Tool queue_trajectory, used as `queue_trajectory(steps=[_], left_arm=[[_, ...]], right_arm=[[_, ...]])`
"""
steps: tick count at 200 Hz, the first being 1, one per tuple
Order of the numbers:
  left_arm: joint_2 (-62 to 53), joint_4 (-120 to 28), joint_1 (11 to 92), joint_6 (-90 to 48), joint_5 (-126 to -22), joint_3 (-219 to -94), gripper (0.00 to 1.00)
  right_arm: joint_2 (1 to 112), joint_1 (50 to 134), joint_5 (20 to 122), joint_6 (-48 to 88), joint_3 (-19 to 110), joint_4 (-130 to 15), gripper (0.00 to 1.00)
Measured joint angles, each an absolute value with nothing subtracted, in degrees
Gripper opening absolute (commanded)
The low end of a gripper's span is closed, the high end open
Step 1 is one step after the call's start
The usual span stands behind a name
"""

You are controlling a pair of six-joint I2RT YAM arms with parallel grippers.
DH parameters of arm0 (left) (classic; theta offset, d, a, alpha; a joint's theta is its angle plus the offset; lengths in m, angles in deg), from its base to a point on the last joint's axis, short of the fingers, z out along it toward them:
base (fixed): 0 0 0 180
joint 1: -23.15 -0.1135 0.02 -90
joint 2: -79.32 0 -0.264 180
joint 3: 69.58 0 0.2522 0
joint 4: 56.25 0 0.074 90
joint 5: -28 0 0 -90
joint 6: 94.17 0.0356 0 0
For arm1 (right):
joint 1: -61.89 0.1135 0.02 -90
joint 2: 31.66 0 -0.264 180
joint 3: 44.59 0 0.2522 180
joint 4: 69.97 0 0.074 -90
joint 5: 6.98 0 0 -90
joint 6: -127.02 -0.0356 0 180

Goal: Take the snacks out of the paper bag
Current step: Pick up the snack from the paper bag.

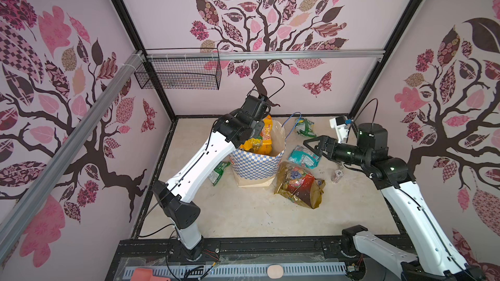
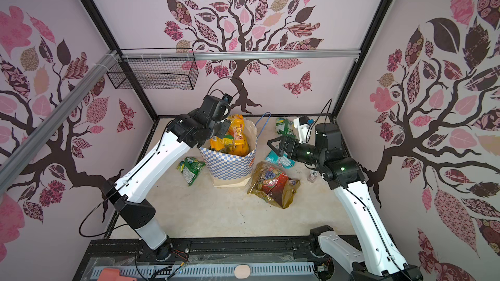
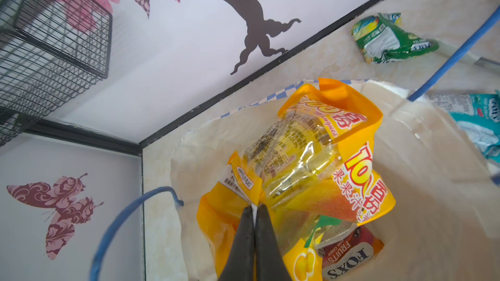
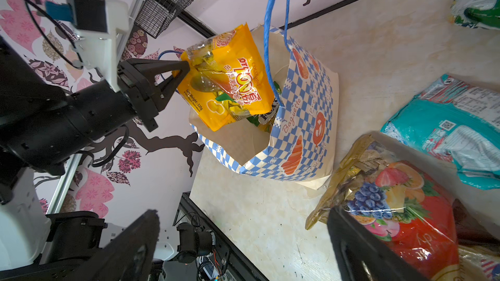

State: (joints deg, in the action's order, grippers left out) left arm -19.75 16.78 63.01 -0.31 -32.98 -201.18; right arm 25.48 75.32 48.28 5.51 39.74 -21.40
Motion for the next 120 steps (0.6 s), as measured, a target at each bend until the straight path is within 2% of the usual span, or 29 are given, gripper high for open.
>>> queue_trajectory(steps=[60,120], left_arm=[[-18.79,20.72,63.21,-1.49,-35.87,-210.05,0.00],[-11.51,23.88,64.15,-4.40,-39.54,-213.55,0.00]], right_arm=[[24.59,75.32,48.31,5.18,39.74,-21.42,1.00],[24.41,75.32,48.11,4.81,39.74,-21.84,1.00]])
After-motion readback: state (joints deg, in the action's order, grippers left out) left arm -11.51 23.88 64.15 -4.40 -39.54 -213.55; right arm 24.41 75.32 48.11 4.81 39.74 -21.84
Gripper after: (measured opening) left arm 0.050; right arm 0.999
